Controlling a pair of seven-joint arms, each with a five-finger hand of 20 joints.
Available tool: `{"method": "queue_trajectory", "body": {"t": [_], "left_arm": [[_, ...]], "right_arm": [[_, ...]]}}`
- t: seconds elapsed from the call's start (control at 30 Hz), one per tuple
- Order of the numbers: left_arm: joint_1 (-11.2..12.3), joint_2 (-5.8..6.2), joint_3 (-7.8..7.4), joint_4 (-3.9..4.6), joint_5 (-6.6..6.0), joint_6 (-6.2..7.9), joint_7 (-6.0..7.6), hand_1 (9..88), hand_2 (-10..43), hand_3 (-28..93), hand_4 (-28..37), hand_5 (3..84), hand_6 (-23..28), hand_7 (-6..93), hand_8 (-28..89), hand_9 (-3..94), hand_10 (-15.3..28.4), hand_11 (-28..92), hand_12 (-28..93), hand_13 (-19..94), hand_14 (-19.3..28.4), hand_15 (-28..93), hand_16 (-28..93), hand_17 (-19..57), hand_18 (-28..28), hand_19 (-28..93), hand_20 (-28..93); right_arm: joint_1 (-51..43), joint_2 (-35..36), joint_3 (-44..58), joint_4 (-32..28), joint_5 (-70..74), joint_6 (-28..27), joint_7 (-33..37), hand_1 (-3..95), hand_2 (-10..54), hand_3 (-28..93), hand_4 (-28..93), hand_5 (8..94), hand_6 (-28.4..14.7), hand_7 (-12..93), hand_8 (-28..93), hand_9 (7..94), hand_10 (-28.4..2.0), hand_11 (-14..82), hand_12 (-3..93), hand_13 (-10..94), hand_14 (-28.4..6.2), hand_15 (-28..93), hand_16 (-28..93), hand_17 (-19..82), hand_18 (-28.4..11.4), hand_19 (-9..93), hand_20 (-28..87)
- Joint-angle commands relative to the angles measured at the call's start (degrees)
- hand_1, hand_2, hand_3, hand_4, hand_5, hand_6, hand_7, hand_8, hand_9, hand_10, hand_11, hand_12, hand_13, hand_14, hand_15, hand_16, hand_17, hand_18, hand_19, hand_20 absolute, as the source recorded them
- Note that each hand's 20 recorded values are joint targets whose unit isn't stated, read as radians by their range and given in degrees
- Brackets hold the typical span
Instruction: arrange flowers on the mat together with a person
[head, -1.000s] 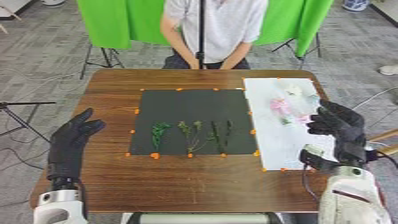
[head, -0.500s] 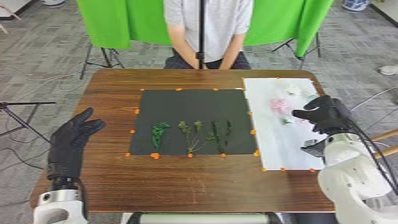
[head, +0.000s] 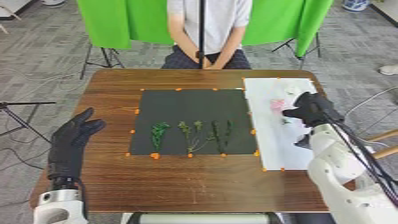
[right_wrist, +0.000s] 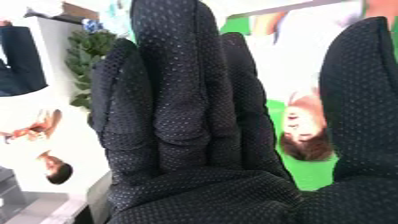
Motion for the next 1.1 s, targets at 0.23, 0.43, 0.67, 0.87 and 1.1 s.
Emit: {"method": "queue_trajectory", "body": {"t": [0.23, 0.43, 0.67, 0.87, 1.1], "left_arm": [[0.1, 0.10, 0.24, 0.12, -0.33, -0.68, -0.96, 24.5, -3.0, 66, -21.1, 49.8, 3.5, 13.2, -5, 51.9, 15.6, 23, 16, 43, 18.4, 24, 2, 12.1, 12.1, 9, 22], [0.4, -0.17, 0.09, -0.01, -0.46, -0.59, -0.56, 24.6, -3.1, 66, -20.9, 49.8, 3.4, 13.4, -5, 51.9, 15.5, 23, 16, 43, 18.4, 24, 2, 12.1, 12.1, 9, 22], [0.4, -0.38, 0.22, 0.10, -0.50, -0.75, -0.44, 24.8, -3.1, 66, -20.7, 49.7, 3.4, 13.4, -5, 51.9, 15.6, 23, 16, 43, 18.4, 24, 2, 12.1, 12.1, 9, 22], [0.7, -0.69, 0.06, -0.08, -0.68, -0.64, -0.20, 24.9, -3.2, 66, -20.6, 49.8, 3.5, 13.3, -5, 51.9, 15.5, 23, 16, 43, 18.4, 24, 2, 12.0, 12.1, 9, 22], [0.8, -0.65, -0.09, -0.10, -0.87, -0.58, -0.04, 25.0, -3.4, 66, -20.5, 49.7, 3.5, 13.3, -5, 51.9, 15.6, 23, 16, 43, 18.4, 24, 2, 12.0, 12.1, 9, 22]], "right_arm": [[1.8, -0.5, -4.4, 3.8, -5.0, -3.2, 2.3, 35.0, -9.5, 60, -21, 61.4, -1.2, 14, -7, 80.2, -13.5, 20.5, 21.3, 92, -4.8, 34, 26, 64, -8.3, 84, 20], [1.2, -0.7, -5.8, 5.1, -5.8, 1.2, 2.3, 40.8, -9.5, 62, -22, 64.4, -0.9, 16, -7, 83.9, -13.1, 21.2, 21.2, 94, -3.7, 35, 26, 66, -7.4, 85, 18], [0.4, -1.7, -7.0, 6.1, -5.4, 4.8, 1.5, 52.8, -9.5, 58, -21, 70.0, -0.3, 19, 1, 88.9, -10.7, 16.1, 30.3, 94, -1.9, 42, 22, 68, -6.5, 87, 19], [0.1, -1.7, -7.0, 6.0, -4.1, 5.0, 1.1, 90.9, -9.5, -28, 34, 74.3, -0.6, 18, 13, 93.4, -8.5, 9.0, 38.1, 94, -1.0, 45, 21, 69, -6.4, 85, 26], [1.3, 0.3, -4.3, 0.8, -1.7, 6.0, 1.4, 93.2, -9.5, -28, 37, 76.9, -0.3, 18, 13, 93.7, -8.0, 11.7, 38.0, 94, -0.9, 46, 21, 70, -6.1, 85, 26]]}}
